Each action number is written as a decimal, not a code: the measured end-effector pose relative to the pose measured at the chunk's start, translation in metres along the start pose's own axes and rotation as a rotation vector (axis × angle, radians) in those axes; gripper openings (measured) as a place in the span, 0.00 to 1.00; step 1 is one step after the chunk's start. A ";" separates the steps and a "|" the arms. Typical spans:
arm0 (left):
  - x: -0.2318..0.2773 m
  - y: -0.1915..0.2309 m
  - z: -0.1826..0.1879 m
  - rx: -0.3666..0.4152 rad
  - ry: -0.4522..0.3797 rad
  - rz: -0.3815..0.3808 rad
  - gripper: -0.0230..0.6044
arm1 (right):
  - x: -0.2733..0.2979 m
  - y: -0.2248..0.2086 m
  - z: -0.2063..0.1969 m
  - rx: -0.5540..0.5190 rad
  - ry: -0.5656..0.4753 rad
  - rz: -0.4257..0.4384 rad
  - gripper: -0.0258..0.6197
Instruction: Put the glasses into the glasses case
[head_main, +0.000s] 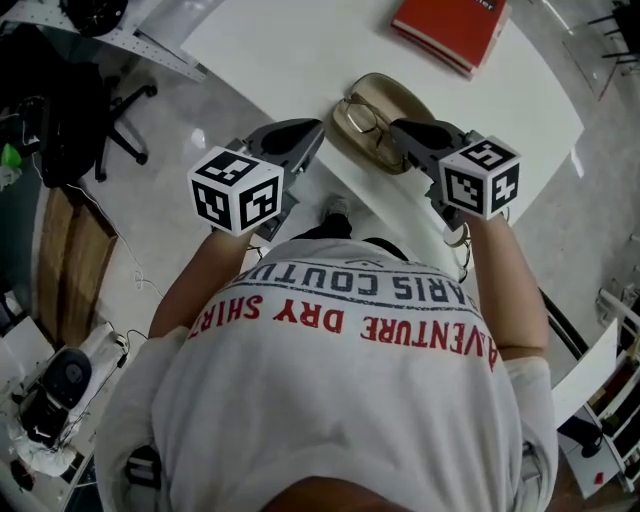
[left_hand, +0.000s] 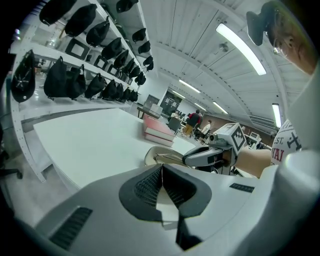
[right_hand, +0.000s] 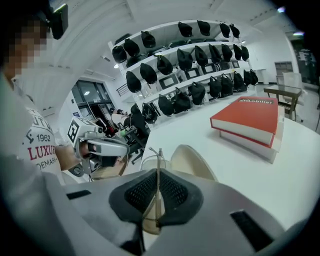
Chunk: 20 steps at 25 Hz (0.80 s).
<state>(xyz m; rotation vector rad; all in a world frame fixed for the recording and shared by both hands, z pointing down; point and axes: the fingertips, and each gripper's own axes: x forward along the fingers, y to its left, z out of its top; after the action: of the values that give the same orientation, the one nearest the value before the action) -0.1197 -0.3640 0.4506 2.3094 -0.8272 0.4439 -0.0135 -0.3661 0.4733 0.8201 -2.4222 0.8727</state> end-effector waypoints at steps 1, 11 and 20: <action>0.001 0.004 -0.001 -0.001 0.005 0.002 0.08 | 0.004 -0.001 -0.002 0.003 0.011 0.003 0.09; 0.015 0.018 -0.008 -0.001 0.035 -0.016 0.08 | 0.025 -0.013 -0.024 0.031 0.090 0.026 0.09; 0.026 0.020 -0.005 0.011 0.048 -0.041 0.08 | 0.033 -0.019 -0.030 0.042 0.122 -0.020 0.09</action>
<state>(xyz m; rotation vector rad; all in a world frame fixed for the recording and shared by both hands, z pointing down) -0.1140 -0.3840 0.4756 2.3125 -0.7551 0.4854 -0.0190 -0.3700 0.5214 0.7813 -2.2940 0.9415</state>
